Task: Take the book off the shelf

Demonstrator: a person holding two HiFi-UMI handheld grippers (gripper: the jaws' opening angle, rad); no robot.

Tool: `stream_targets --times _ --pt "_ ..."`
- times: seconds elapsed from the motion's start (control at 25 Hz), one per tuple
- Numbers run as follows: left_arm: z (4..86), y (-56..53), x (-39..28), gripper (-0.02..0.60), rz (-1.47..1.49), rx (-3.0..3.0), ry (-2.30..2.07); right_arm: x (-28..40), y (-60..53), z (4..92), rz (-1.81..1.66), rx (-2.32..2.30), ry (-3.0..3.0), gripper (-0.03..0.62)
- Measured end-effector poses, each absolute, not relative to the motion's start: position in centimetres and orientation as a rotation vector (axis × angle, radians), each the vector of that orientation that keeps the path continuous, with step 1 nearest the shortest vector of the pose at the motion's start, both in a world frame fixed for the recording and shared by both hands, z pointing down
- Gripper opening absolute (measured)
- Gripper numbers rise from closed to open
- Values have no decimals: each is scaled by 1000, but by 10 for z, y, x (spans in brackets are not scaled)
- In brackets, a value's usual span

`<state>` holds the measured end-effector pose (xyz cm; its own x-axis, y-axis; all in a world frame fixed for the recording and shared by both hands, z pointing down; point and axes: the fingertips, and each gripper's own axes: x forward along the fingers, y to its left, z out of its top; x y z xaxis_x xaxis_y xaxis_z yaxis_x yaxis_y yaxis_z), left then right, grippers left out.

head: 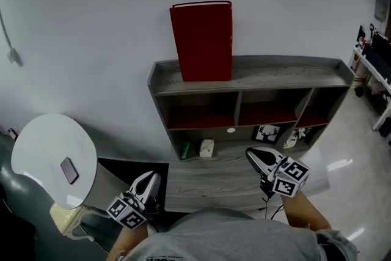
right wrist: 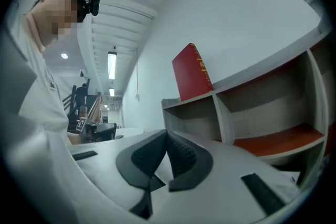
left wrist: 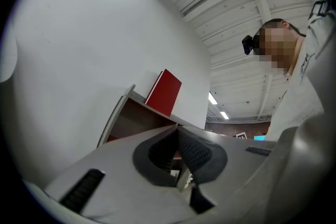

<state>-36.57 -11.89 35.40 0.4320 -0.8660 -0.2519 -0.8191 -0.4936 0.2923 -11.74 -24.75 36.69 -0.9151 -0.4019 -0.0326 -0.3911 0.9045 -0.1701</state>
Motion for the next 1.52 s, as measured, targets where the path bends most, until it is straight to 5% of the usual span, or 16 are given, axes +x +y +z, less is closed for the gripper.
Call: stream_targets --times 0.68,0.84,1.2,1.4,1.52 --pt "201 -302 -363 12 -389 2714 -1628 -124 -339 381 -215 -308 3115 35" --pt "158 -333 -368 147 -393 2815 -1540 -129 -346 379 -210 -362 3105 35" --pt "114 -401 -379 269 -241 2914 -1399 -127 -353 373 -224 -521 3063 35" --pt "114 -437 -371 396 -125 2920 -1273 -127 -354 373 -234 -552 3053 35" --pt "117 -452 -368 410 -72 2924 -1221 -124 -354 373 -234 -559 3045 35"
